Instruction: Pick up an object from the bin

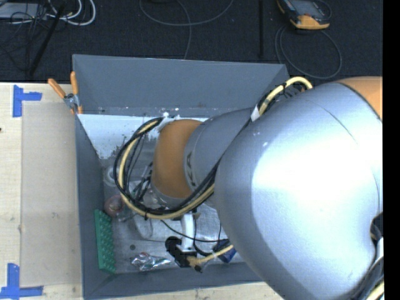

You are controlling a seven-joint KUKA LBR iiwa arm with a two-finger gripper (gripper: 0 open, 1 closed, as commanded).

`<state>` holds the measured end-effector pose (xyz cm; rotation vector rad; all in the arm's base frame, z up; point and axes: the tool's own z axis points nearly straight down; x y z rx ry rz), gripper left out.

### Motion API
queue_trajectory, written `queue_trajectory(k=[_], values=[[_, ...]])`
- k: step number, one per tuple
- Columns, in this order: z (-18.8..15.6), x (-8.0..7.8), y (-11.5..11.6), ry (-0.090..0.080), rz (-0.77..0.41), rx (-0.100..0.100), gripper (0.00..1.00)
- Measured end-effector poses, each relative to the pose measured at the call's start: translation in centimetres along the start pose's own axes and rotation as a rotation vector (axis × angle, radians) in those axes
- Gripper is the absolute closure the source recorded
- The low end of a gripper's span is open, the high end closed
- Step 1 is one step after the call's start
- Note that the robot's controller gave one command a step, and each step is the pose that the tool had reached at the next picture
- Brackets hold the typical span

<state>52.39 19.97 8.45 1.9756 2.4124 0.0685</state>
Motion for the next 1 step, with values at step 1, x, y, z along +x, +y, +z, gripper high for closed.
queue_trajectory(k=[1], values=[[-1.75, 0.06, 0.48, -0.009, -0.005, 0.037, 1.00]])
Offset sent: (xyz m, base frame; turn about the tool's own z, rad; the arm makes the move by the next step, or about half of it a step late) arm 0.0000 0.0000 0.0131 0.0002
